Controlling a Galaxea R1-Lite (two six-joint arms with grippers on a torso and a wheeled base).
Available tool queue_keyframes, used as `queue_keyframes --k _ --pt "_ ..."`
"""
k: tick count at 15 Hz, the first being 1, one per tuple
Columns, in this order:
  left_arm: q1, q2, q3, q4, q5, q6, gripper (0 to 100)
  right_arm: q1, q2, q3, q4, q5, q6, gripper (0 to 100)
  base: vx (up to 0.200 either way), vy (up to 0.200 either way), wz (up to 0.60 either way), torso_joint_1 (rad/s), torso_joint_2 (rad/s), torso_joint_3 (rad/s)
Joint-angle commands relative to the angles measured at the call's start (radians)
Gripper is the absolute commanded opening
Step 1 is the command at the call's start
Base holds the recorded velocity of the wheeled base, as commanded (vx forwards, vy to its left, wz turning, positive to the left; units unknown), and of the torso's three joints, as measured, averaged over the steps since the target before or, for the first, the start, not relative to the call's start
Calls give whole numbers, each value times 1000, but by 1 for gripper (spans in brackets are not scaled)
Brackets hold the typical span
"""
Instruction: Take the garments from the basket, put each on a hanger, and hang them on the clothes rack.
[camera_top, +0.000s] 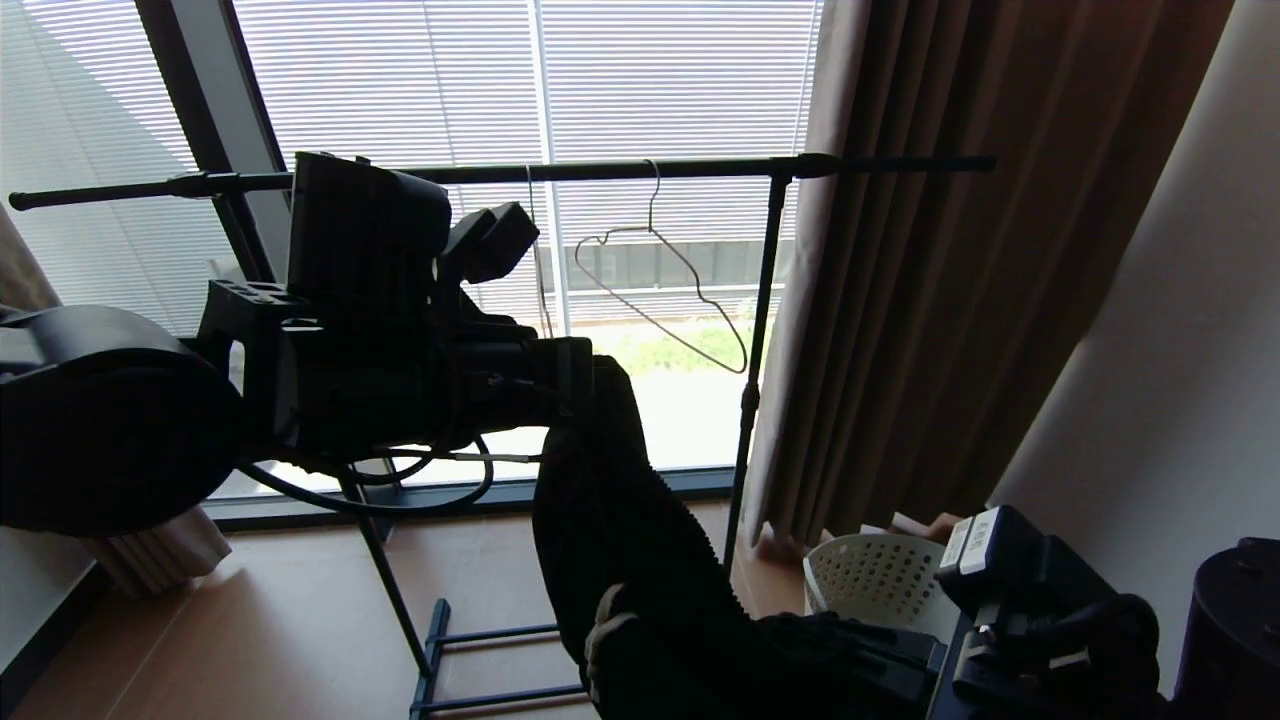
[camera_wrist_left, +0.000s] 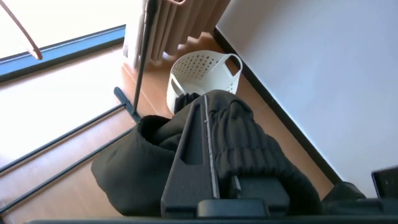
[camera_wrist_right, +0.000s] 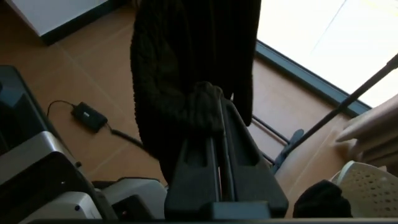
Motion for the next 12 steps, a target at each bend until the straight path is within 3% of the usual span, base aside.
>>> queue_keyframes --k 1,5,8,10,12 --pt "0 73 -74 17 0 1 0 77 55 -31 0 -3 -19 0 0 0 0 0 0 0" --pt "-6 113 -168 68 -2 0 0 239 185 -146 -3 -26 -16 0 0 0 0 0 0 0" --pt "-17 113 -185 69 -2 0 0 278 304 -280 -3 -56 -12 0 0 0 0 0 0 0" --pt "-20 105 -174 68 -2 -2 0 278 353 -281 -57 -127 36 0 0 0 0 0 0 0" --pt "-18 87 -159 69 0 -3 0 274 346 -218 -109 -153 61 0 0 0 0 0 0 0"
